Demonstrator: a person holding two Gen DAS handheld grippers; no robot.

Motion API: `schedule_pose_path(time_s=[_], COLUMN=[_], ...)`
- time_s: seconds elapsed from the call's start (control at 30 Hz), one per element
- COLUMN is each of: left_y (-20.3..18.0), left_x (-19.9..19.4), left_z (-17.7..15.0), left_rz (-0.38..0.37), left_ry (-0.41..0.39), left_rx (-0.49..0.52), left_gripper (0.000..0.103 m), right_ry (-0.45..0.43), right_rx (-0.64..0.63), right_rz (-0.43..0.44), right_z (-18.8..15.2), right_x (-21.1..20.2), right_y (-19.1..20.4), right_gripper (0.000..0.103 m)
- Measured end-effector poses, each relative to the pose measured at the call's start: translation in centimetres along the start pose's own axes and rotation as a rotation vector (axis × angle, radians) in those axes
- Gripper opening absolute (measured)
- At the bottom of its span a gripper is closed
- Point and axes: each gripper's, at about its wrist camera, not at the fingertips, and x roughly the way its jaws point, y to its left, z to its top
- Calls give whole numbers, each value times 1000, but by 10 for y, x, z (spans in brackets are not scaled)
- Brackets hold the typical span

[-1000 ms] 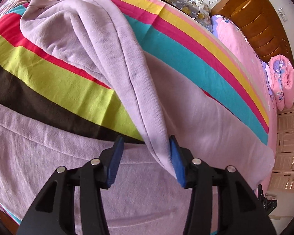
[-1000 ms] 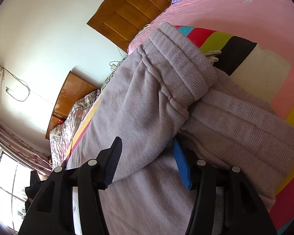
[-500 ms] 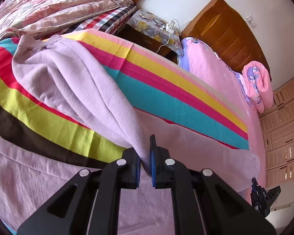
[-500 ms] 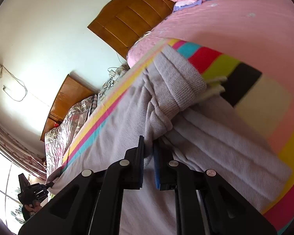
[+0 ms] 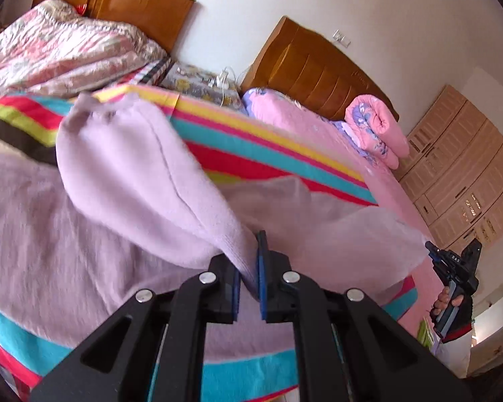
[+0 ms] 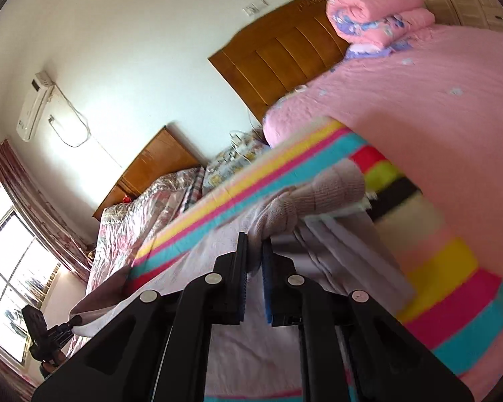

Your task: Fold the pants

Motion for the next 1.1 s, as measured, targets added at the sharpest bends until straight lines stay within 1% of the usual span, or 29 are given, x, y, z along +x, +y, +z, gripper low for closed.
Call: schedule_pose_path(time_s=[0.03, 0.07, 0.13, 0.17, 0.23, 0.3, 0.37, 0.43, 0.5, 0.53, 0.6, 0.73, 0.8, 0.9, 0.97, 1.1], left_y=[10, 21, 28, 29, 25, 15, 2, 2, 13, 20, 29, 27, 23, 24, 29, 28], left_x=[15, 27, 42, 43, 36, 22, 8, 8, 20, 28, 38, 29, 26, 32, 35, 32], left_z=[-14, -25, -28, -24, -16, -11, -14, -21, -35, -43, -52, -46, -45, -50, -53, -55], left_rz=[7, 15, 28, 18, -1, 13, 38, 57, 64, 75, 84, 71, 76, 97, 94, 95], left_ry=[46, 74, 71, 60, 26, -18, -43, -23, 22, 45, 71, 37, 24, 48, 61, 55], left_rx=[-20, -38, -48, -58, -67, -37, 6, 15, -11, -30, -63, -56, -47, -52, -78, -80], left_gripper=[8, 8, 8, 8, 8, 8, 8, 8, 8, 8, 8, 8, 8, 8, 8, 9], right_ry=[35, 62, 62, 54, 32, 9, 0, 19, 68, 83, 59, 63, 66, 60, 49, 17], right_rx=[35, 74, 77, 72, 54, 23, -11, -20, 11, 37, 74, 42, 56, 94, 94, 76], right_rz=[-28, -44, -59, -59, -42, -28, -32, -57, -98, -98, -58, -82, -79, -52, -59, -41], right_z=[-16, -28, -37, -37, -29, -18, -14, -17, -29, -37, -42, -38, -38, -42, -41, -37], right_x=[6, 14, 21, 20, 14, 7, 1, 5, 17, 22, 20, 21, 23, 24, 19, 7], right_y=[-17, -31, -39, -38, -30, -19, -12, -14, -30, -40, -48, -37, -38, -48, -43, -32], right_gripper=[10, 10, 9, 9, 9, 9, 9, 9, 9, 9, 8, 9, 9, 8, 8, 9])
